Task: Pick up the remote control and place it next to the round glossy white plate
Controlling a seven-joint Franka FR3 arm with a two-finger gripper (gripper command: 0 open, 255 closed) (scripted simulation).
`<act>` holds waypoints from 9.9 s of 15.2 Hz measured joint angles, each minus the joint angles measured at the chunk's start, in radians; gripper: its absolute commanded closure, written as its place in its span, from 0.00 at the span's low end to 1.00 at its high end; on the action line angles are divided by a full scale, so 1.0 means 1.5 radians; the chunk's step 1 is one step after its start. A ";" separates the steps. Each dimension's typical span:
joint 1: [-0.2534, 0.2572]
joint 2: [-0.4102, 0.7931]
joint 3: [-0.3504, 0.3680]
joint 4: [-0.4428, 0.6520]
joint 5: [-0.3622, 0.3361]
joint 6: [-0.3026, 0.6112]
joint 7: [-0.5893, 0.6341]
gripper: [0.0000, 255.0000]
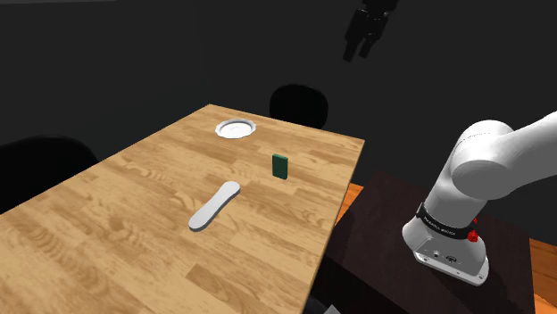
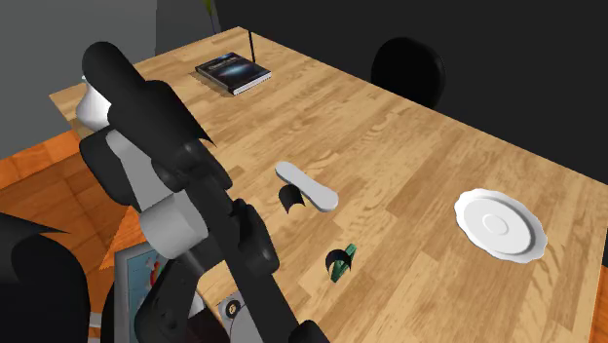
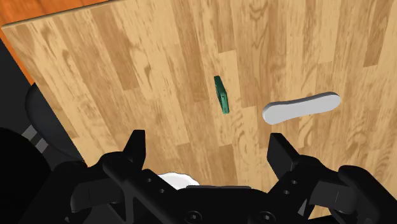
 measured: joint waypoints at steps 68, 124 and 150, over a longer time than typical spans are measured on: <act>0.052 1.062 0.386 0.444 -0.390 0.349 1.383 1.00; -0.301 1.063 0.337 0.638 -0.321 0.198 0.888 1.00; -0.304 1.136 0.311 0.640 -0.347 0.269 0.878 0.00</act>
